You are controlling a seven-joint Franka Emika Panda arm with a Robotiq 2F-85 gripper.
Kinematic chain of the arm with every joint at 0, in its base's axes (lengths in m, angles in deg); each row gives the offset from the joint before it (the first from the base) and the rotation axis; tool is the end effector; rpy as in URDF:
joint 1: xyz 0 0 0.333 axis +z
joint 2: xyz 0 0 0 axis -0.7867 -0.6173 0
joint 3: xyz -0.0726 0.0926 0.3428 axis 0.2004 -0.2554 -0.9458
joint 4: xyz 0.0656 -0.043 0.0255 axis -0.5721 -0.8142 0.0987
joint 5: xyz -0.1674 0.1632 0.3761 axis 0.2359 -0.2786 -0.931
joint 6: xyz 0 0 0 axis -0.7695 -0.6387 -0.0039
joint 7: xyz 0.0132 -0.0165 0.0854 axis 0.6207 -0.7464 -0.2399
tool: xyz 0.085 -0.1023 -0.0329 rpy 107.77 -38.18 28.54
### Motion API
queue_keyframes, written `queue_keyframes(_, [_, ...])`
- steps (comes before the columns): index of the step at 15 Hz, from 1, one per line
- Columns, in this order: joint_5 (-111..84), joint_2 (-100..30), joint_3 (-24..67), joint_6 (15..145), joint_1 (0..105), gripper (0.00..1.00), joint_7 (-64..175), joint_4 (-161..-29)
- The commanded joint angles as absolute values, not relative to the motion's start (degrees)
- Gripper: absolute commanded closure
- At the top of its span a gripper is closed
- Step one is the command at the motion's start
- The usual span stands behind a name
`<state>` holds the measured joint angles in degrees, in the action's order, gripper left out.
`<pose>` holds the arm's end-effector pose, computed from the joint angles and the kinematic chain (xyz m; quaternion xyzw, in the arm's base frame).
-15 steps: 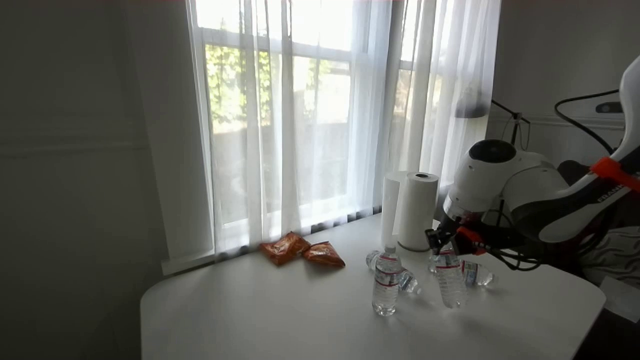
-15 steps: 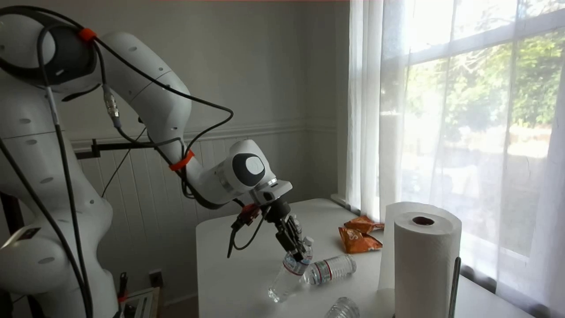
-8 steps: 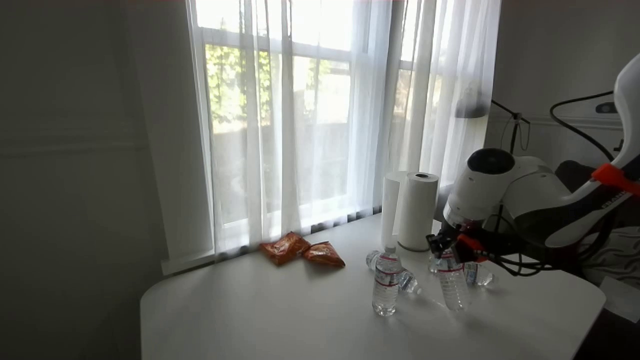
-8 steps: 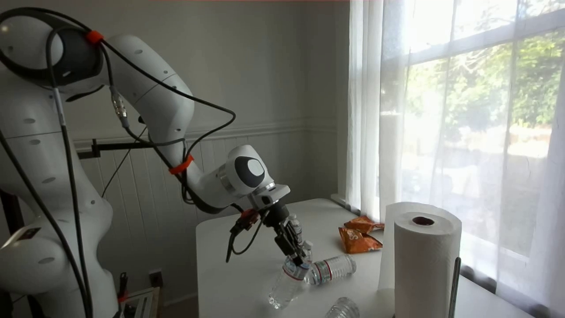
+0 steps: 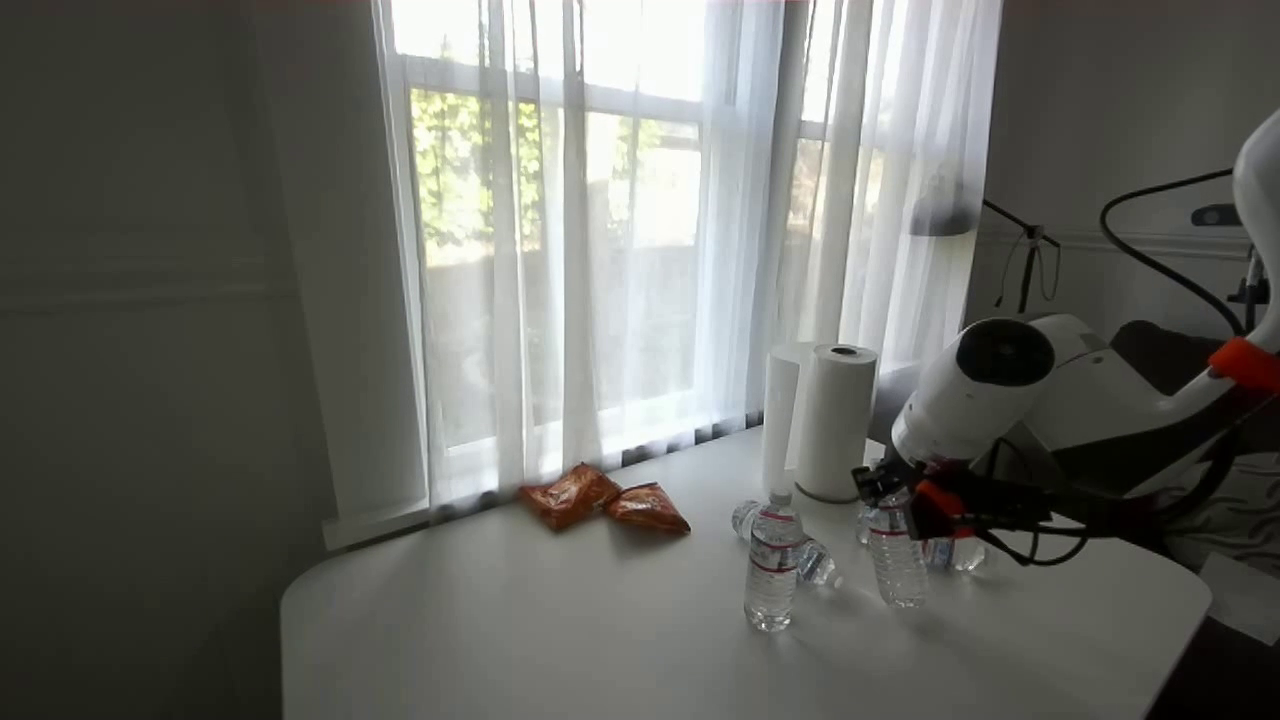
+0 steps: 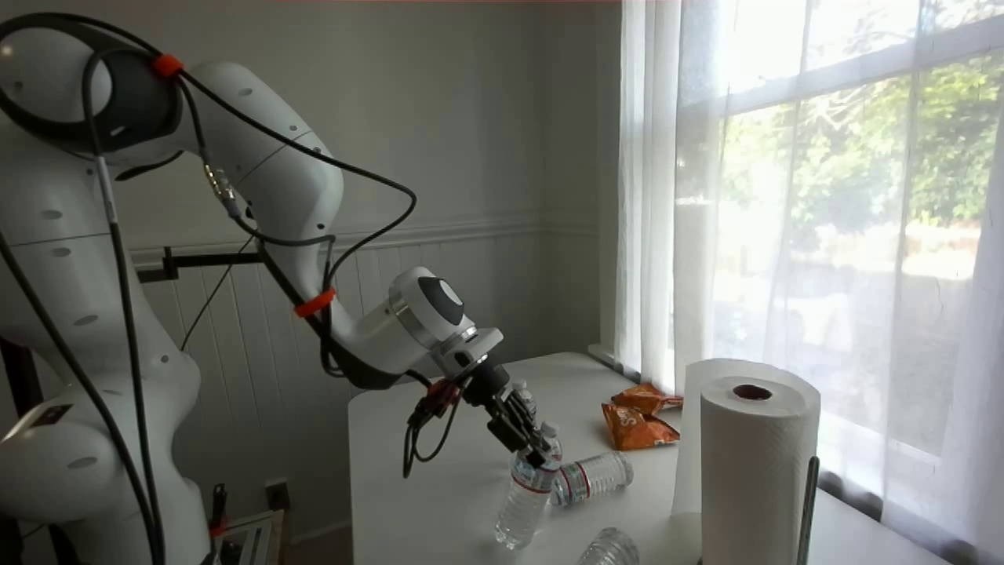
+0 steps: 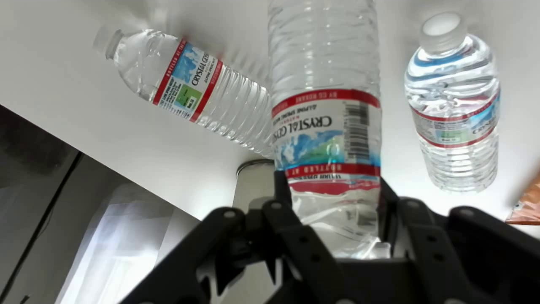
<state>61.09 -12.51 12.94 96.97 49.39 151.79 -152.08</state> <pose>0.4676 0.0298 0.2756 0.9053 -0.2476 0.3019 0.1673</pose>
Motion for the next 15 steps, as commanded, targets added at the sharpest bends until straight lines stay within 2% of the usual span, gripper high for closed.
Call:
queue_keyframes(1, [68.79, -10.89, 12.17, 95.82, 49.4, 0.79, 160.61, -153.03])
queue_keyframes(13, [87.96, -12.27, 9.36, 89.72, 50.84, 0.79, 184.21, -155.95])
queue_keyframes(15, [89.12, -12.6, 11.24, 88.03, 53.59, 0.79, 186.35, -156.44])
